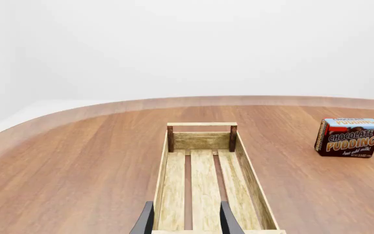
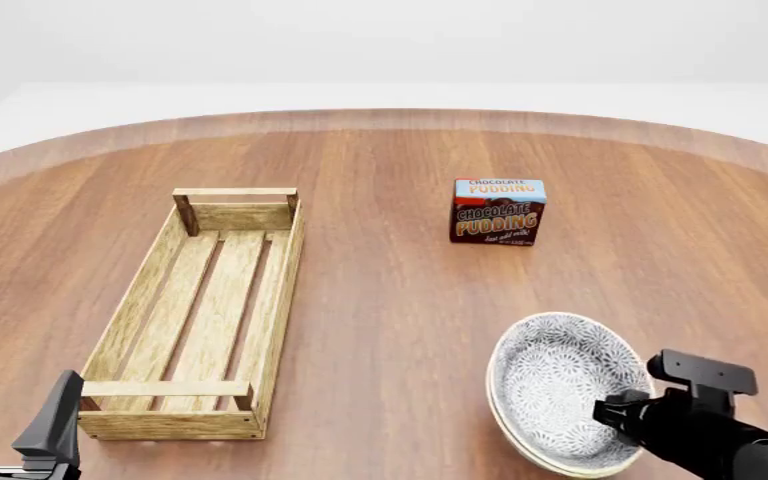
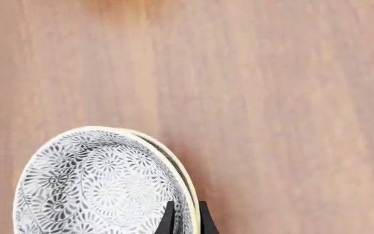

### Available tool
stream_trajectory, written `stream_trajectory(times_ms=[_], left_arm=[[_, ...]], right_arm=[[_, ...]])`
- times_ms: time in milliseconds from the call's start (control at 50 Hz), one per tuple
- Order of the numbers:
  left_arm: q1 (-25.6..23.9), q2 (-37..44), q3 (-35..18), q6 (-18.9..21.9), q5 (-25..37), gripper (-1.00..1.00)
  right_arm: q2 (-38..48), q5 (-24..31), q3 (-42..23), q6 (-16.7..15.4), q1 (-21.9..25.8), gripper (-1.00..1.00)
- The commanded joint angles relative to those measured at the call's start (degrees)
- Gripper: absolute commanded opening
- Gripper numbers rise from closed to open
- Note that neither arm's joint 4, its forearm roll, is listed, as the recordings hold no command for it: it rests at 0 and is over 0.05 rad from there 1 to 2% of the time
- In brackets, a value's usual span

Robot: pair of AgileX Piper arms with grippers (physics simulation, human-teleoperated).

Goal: Stack the left bowl on the right bowl and place them in the tray.

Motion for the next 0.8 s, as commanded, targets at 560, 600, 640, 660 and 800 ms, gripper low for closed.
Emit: stream_trajectory(times_ms=[560,600,640,660,800], left_arm=[[0.0,0.0,0.0,0.0,0.0,1.00],[0.0,0.0,0.0,0.0,0.0,1.00],[0.0,0.0,0.0,0.0,0.0,1.00],[0.0,0.0,0.0,0.0,0.0,1.00],[0.0,0.0,0.0,0.0,0.0,1.00]], right_arm=[[-24.9,16.9,-16.9,16.5,0.3,-1.00],[-24.6,16.6,-18.0,16.9,0.6,-1.00],[-23.8,16.2,-18.9,17.4,1.1,-1.00],[-23.4,16.0,-19.3,17.5,1.3,-1.00],[-20.1,14.2,-22.4,18.6,2.3,-1.00]])
